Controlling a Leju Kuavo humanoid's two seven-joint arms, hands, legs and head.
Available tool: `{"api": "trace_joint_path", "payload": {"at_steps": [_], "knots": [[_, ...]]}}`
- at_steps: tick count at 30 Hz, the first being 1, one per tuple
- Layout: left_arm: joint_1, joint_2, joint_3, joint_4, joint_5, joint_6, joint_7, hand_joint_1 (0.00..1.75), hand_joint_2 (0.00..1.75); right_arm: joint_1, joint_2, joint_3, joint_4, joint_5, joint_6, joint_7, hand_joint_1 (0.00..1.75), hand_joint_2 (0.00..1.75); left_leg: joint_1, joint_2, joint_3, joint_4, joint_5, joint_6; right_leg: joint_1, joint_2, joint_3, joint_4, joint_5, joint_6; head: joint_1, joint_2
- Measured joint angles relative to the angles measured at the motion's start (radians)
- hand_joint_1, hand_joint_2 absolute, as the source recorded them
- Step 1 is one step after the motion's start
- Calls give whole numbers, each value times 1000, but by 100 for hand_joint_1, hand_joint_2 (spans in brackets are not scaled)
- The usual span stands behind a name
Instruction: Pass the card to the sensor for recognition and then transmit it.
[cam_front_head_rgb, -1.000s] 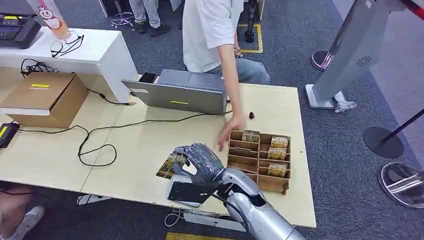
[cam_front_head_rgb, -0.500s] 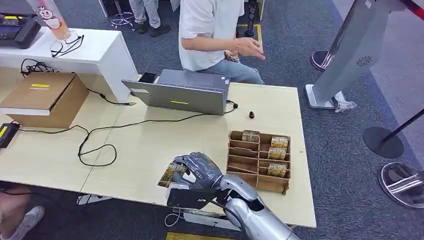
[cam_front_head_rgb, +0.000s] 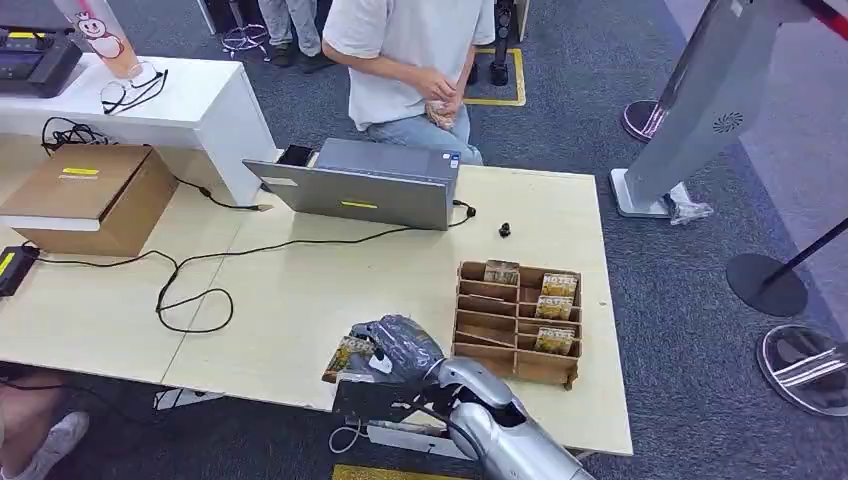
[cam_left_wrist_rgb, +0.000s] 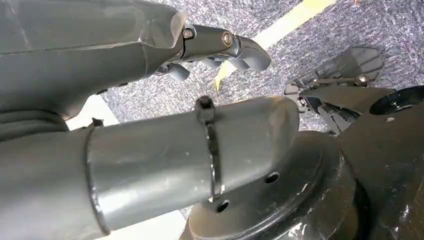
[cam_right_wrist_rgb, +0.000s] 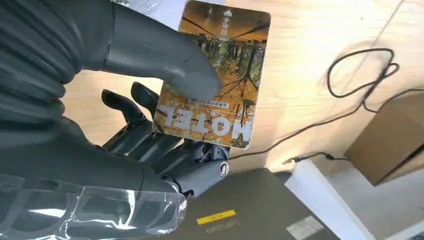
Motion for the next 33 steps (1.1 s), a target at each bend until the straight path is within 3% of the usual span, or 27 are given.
{"api": "trace_joint_path", "payload": {"at_steps": [33], "knots": [[1,1,0,1,13,2,0,0,0,-22,30,16,166,39,-42,40,175,175,0,0,0,0,0,0,0,0,0,0,0,0,0,0]]}}
